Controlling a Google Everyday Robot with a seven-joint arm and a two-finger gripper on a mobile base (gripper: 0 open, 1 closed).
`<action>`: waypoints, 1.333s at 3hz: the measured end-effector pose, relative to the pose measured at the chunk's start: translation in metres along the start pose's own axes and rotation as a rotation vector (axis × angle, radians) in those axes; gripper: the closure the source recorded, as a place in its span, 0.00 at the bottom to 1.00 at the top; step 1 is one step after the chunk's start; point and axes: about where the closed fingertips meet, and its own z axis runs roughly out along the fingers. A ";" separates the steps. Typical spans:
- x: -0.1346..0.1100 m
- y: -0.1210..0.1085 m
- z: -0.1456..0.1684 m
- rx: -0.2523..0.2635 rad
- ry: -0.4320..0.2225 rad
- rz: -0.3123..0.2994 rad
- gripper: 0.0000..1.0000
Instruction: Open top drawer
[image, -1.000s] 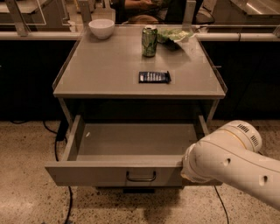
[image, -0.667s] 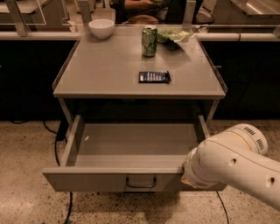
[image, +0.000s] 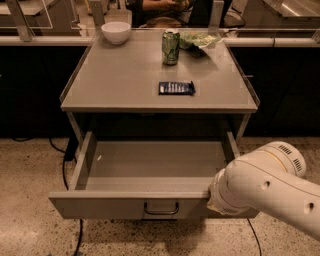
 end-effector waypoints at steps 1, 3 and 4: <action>0.000 0.000 0.000 0.000 0.000 0.000 0.57; 0.000 0.000 0.000 0.000 0.000 0.000 0.05; 0.000 0.000 0.000 0.000 0.000 0.000 0.00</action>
Offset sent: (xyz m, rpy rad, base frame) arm 0.0000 0.0000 0.0000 0.0000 0.0000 0.0000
